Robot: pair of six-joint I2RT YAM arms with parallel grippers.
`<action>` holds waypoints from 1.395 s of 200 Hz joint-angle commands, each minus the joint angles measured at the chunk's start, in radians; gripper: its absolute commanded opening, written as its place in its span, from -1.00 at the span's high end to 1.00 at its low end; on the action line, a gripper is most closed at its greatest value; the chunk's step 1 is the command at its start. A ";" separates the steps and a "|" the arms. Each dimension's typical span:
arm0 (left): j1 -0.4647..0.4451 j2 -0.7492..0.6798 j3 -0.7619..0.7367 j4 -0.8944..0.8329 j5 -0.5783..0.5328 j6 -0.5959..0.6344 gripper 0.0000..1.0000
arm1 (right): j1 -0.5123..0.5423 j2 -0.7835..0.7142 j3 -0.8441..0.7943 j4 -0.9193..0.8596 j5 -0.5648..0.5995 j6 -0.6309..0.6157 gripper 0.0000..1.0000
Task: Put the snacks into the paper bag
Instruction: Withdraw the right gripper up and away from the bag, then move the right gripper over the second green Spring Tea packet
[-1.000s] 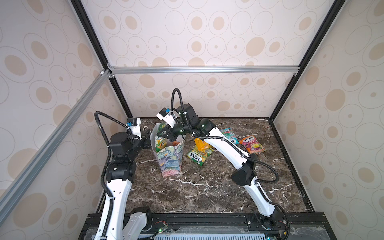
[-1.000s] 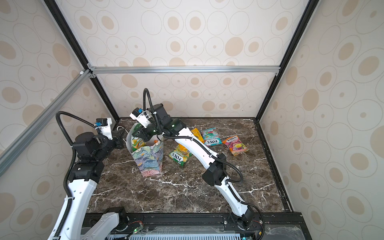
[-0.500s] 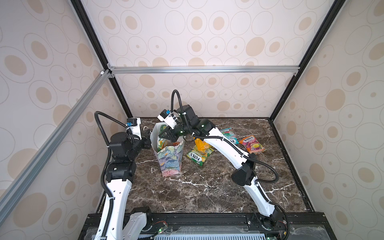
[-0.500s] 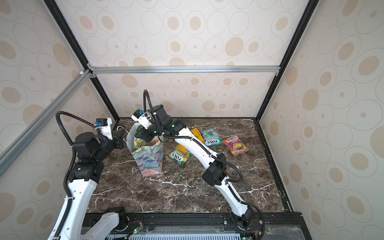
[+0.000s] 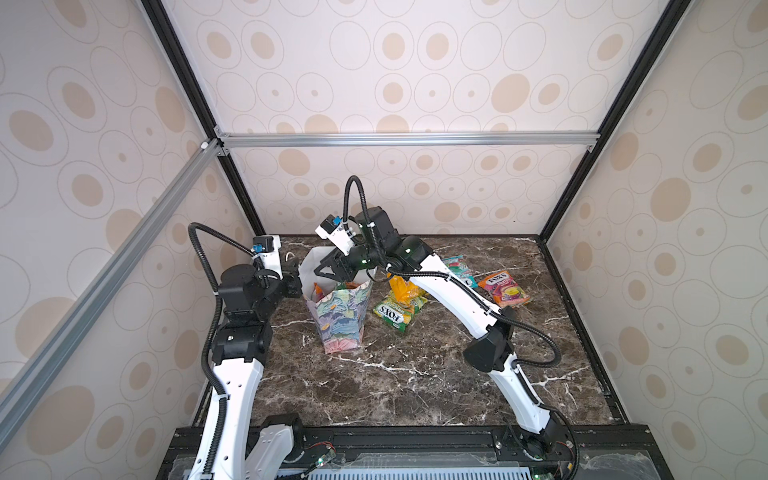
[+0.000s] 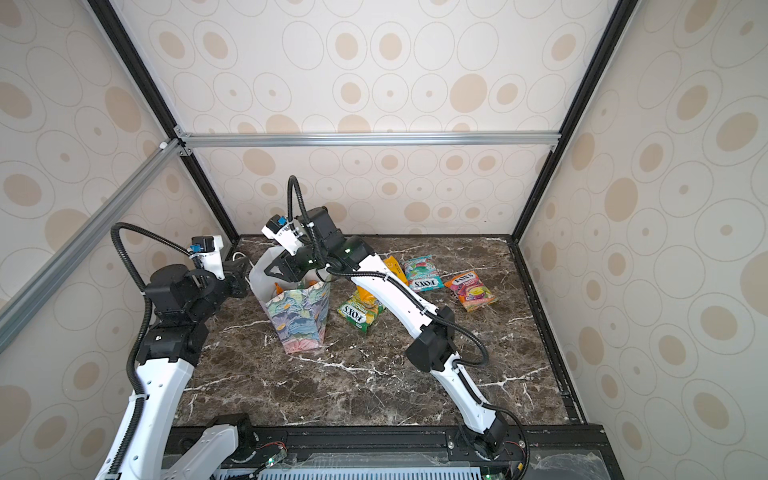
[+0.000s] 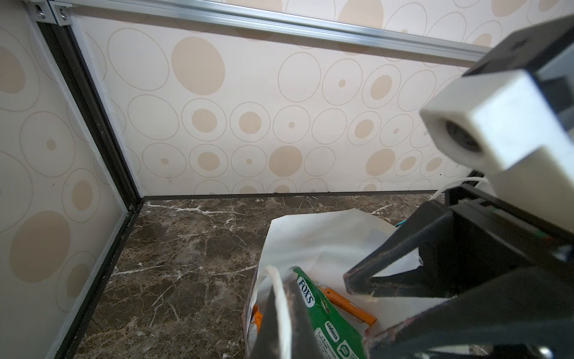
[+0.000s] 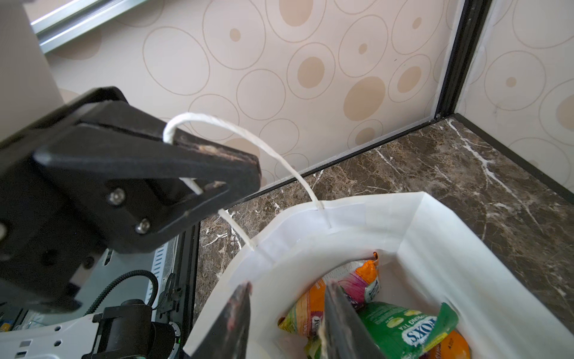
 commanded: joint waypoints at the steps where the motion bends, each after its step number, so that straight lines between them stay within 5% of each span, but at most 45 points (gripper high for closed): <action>1: 0.008 -0.021 0.028 0.026 -0.003 0.022 1.00 | 0.003 -0.052 -0.001 0.011 -0.008 0.001 0.19; 70: 0.008 -0.020 0.025 0.036 0.006 0.013 1.00 | 0.006 -0.115 -0.024 0.029 -0.001 -0.001 0.25; 127: 0.009 -0.025 0.020 0.040 -0.011 0.014 1.00 | 0.006 -0.293 -0.154 0.016 0.188 -0.037 0.28; 148: 0.008 -0.020 0.020 0.043 -0.007 0.010 1.00 | 0.005 -0.449 -0.326 0.059 0.323 -0.049 0.18; 200: 0.008 -0.036 0.016 0.044 -0.024 0.013 1.00 | -0.046 -0.947 -1.039 0.329 0.674 0.005 -0.11; 242: 0.009 -0.005 0.027 0.036 0.001 0.005 1.00 | -0.168 -1.157 -1.299 0.187 0.784 0.122 -0.21; 279: 0.008 -0.009 0.027 0.032 -0.006 0.005 1.00 | -0.243 -1.198 -1.437 0.106 0.755 0.219 -0.25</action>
